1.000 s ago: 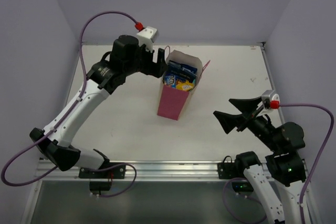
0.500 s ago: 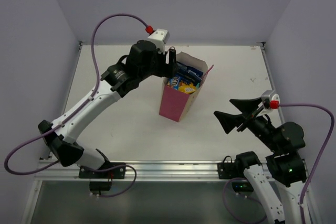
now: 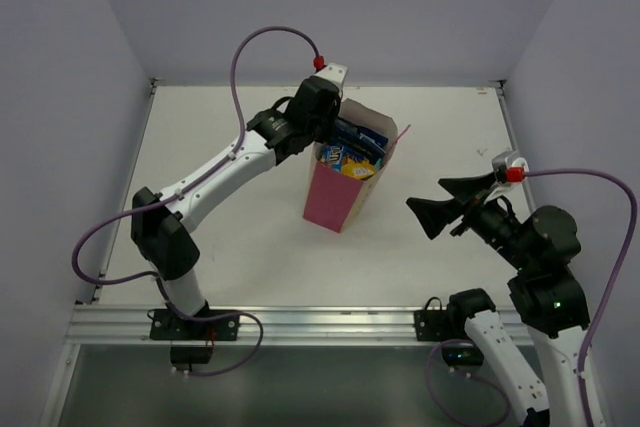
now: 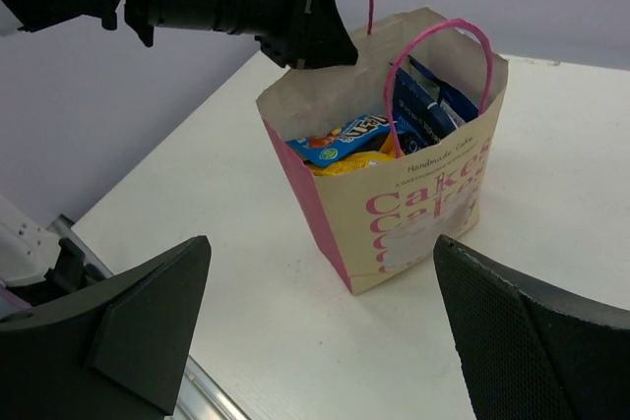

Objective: Take the snacks out of the paper bag

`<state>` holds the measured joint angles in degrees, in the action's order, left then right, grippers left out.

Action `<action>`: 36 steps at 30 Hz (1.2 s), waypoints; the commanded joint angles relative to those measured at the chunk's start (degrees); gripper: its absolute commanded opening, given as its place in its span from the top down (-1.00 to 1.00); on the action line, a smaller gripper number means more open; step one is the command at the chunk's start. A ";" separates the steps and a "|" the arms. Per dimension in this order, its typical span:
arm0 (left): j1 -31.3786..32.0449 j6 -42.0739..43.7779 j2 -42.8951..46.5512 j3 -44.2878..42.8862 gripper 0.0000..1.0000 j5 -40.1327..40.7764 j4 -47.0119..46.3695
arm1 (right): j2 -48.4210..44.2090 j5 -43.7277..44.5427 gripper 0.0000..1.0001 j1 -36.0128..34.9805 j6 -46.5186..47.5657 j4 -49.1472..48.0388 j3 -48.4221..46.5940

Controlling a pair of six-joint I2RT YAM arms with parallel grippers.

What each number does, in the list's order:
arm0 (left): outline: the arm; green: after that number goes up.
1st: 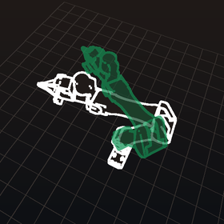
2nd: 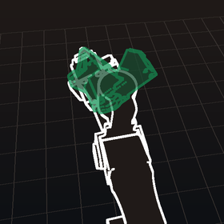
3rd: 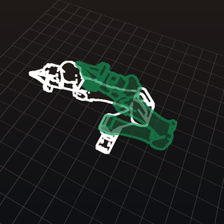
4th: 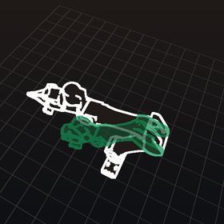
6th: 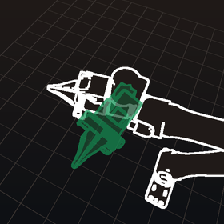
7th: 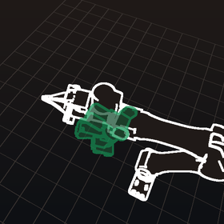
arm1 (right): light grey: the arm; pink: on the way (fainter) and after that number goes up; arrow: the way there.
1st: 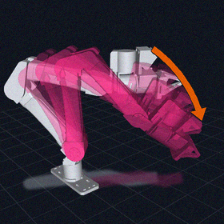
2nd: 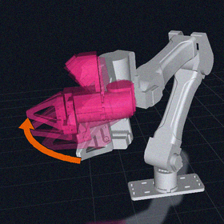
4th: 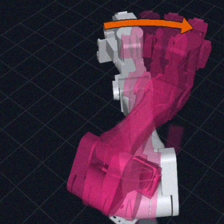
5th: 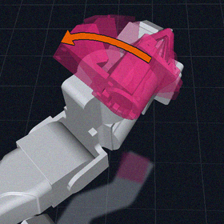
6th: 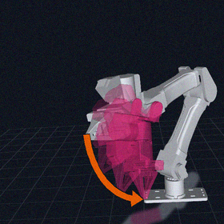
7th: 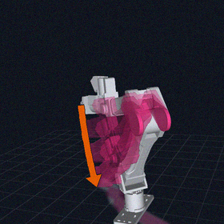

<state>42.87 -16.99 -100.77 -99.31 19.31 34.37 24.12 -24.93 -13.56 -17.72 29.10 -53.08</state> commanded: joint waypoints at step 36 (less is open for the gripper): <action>-9.65 32.91 20.69 23.79 1.00 -15.88 -30.06 | 53.83 14.46 -0.36 -24.22 0.14 -38.66 -10.56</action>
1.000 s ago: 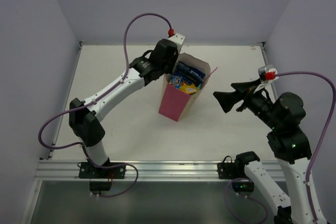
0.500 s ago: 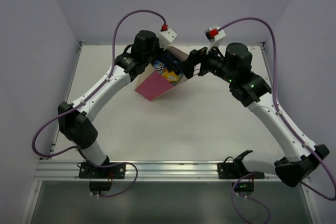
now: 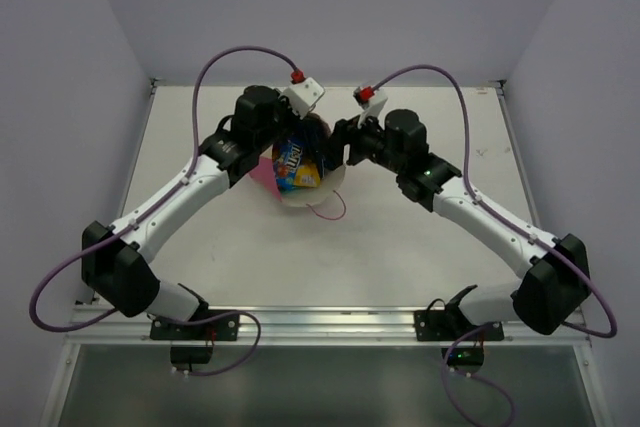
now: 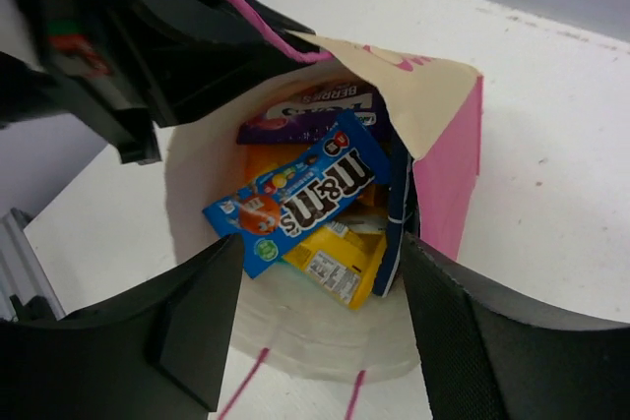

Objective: Take the snacks out of the paper bag

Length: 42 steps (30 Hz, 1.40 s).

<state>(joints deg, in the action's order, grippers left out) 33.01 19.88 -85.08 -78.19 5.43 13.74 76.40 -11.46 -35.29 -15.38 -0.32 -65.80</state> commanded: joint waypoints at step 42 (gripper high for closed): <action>-0.58 -18.21 -4.13 0.32 1.00 8.11 -10.84 | -11.18 19.63 1.00 4.42 -19.17 9.27 8.67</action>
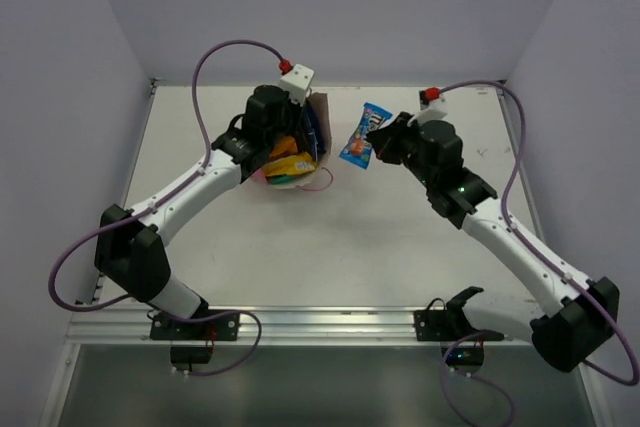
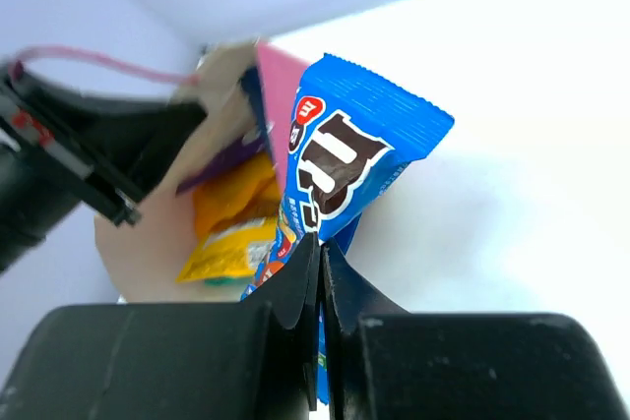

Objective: Take the snacks out of the paper bag

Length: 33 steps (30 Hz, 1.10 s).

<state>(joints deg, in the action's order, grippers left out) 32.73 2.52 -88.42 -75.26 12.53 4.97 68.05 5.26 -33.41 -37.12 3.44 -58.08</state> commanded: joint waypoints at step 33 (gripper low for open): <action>-0.12 -0.15 4.40 -3.66 1.00 -10.07 7.16 | 32.23 -25.83 -0.86 -12.03 50.49 -0.36 -16.62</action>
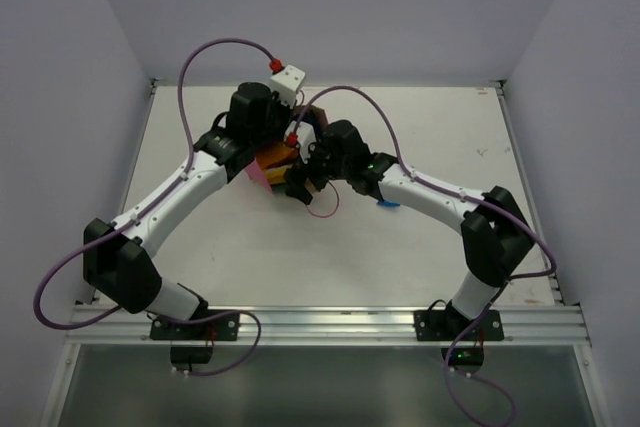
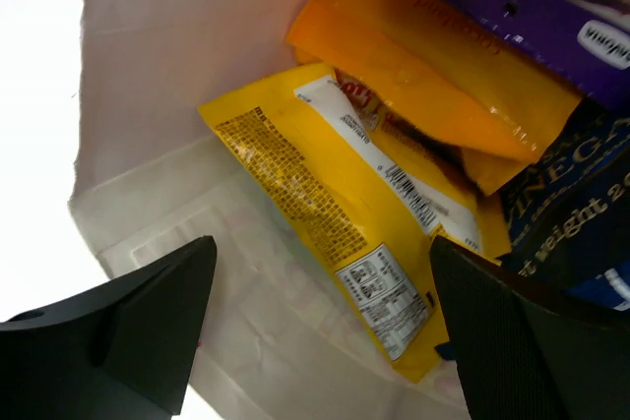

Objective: Take the snacks out of the paper bag

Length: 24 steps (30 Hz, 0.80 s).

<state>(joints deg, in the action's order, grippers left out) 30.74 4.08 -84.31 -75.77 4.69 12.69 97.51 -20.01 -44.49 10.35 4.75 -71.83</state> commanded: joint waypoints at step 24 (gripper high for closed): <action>-0.77 -5.39 1.78 -2.28 1.00 5.16 2.60 | 3.03 -0.12 -0.38 0.45 -4.02 -16.61 9.16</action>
<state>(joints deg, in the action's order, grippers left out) 30.74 0.99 -84.42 -76.49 8.14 15.16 99.04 -20.14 -44.45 8.05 -13.39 -64.95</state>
